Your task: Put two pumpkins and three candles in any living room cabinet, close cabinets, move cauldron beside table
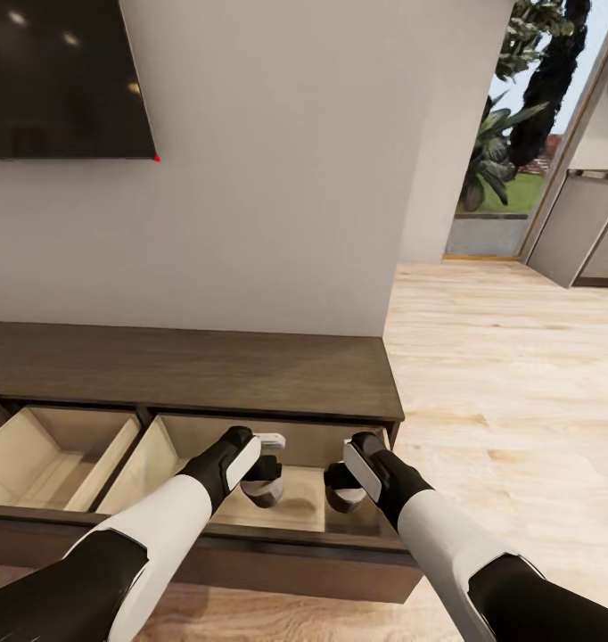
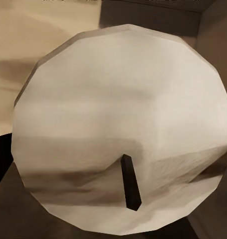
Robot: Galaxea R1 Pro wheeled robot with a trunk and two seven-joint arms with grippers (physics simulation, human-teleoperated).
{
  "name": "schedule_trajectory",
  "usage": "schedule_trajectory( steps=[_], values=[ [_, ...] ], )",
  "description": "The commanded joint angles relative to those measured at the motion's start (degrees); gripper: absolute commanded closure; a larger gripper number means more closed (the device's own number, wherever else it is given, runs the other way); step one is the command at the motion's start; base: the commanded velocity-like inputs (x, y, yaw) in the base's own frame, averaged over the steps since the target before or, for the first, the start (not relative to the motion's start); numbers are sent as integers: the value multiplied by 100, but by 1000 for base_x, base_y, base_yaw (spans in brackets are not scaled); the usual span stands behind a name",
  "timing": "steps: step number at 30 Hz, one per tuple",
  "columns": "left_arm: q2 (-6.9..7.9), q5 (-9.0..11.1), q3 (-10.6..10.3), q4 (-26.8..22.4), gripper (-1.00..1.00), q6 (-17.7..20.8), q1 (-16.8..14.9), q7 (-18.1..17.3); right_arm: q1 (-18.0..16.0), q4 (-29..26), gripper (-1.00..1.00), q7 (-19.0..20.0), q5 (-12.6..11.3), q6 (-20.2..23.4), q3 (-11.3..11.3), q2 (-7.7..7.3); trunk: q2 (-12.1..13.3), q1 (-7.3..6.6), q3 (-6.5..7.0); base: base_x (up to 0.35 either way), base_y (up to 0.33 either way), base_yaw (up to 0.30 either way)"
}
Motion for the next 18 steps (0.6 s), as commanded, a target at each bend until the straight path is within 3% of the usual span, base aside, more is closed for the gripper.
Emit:
schedule_trajectory(
  steps=[1, 18],
  values=[
    [0, 56, -21, -5, 100, 12, -4, 49, -4, -10, 100, -59, -56, 12, 36, -5, -2, -1, -5, 0, 0, 0],
    [0, 56, -28, -5, 100, 9, 3, 52, -4, -15, 100, -52, -56, -11, 35, -5, -8, 9, -94, 0, 0, 0]
  ],
)
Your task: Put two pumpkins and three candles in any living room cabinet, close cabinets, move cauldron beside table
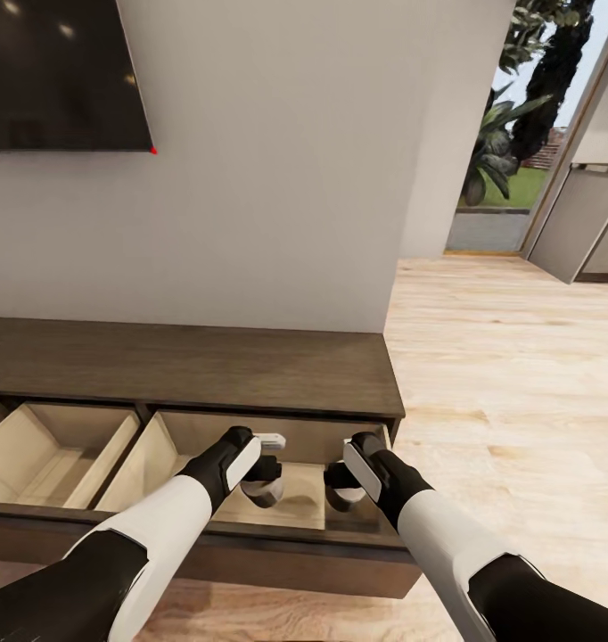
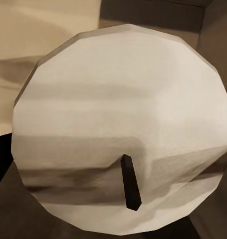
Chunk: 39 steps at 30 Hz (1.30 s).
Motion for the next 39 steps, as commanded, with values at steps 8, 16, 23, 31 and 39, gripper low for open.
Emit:
schedule_trajectory(
  steps=[8, 16, 23, 31, 39],
  values=[
    [0, 57, -22, -5, 100, 15, -3, 48, -4, -1, 100, -58, -62, 17, 43, -5, -2, -1, -5, 0, 0, 0],
    [0, 57, -22, -5, 100, 15, -3, 53, -4, -3, 100, -59, -54, -2, 44, -5, -6, 7, -72, 0, 0, 0],
    [0, 48, -19, -5, 100, 15, -2, 56, -4, -6, 100, -59, -53, -12, 43, -5, -10, 14, -138, 0, 0, 0],
    [0, 40, -22, -5, 100, 12, -2, 78, -4, -7, 100, -58, -53, -13, 45, -5, -10, 14, -138, 0, 0, 0],
    [0, 36, -22, -11, 100, -8, -2, 97, -4, -7, 100, -58, -53, -13, 45, -5, -20, 32, -293, 0, 0, 0]
  ],
)
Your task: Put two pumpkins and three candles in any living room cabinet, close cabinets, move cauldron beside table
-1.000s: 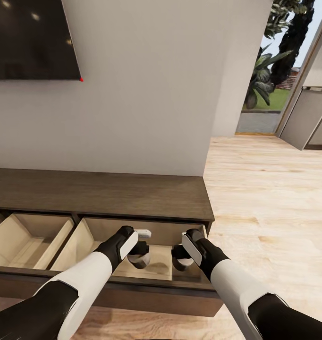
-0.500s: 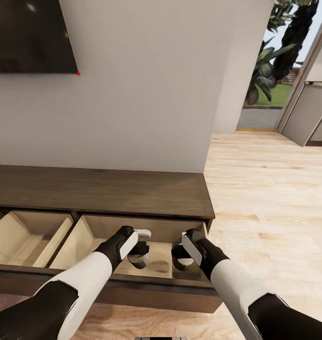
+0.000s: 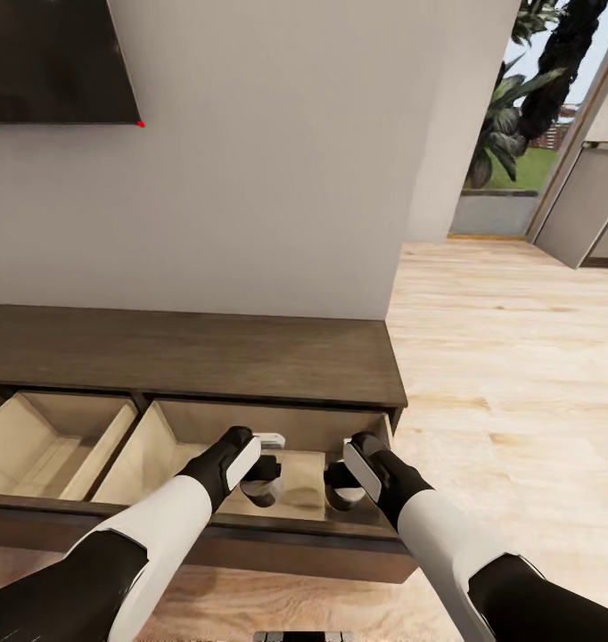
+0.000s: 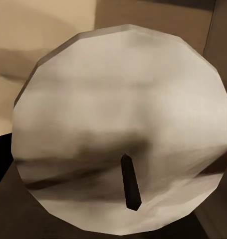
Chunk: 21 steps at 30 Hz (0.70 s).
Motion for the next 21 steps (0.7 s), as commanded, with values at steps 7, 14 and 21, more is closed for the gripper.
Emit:
schedule_trajectory(
  steps=[7, 14, 21],
  values=[
    [0, 42, -20, -1, 100, -115, -3, 54, -5, -7, 100, -60, -58, 10, 37, -4, -3, -2, -5, 0, 0, 0],
    [0, 42, -20, -1, 100, -127, -3, 52, -5, -7, 100, -60, -58, 4, 38, -4, -3, -2, -5, 0, 0, 0],
    [0, 42, -20, -1, 100, -127, -3, 54, -5, -7, 100, -60, -58, 4, 38, -4, -3, -2, -5, 78, 0, 0]
  ],
)
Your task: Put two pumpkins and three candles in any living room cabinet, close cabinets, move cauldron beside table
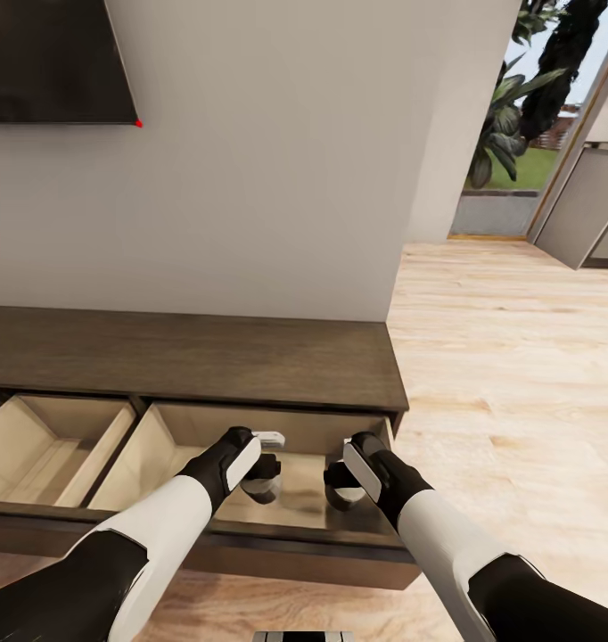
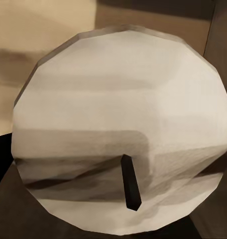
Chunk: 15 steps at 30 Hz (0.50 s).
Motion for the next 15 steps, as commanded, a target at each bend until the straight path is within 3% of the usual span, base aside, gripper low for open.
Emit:
schedule_trajectory(
  steps=[1, 8, 15],
  values=[
    [0, 57, -22, -5, 100, 14, -3, 49, -4, -7, 100, -60, -63, 13, 37, -4, -2, 0, -5, 55, 0, 0],
    [0, 57, -28, -7, 100, 9, -3, 50, -4, -7, 100, -60, -63, 15, 37, -4, -2, 0, -5, 13, 0, 0],
    [0, 54, -30, -10, 100, 6, -3, 50, -4, -7, 100, -60, -63, 14, 37, -4, -9, 13, -116, 0, 0, 0]
  ],
)
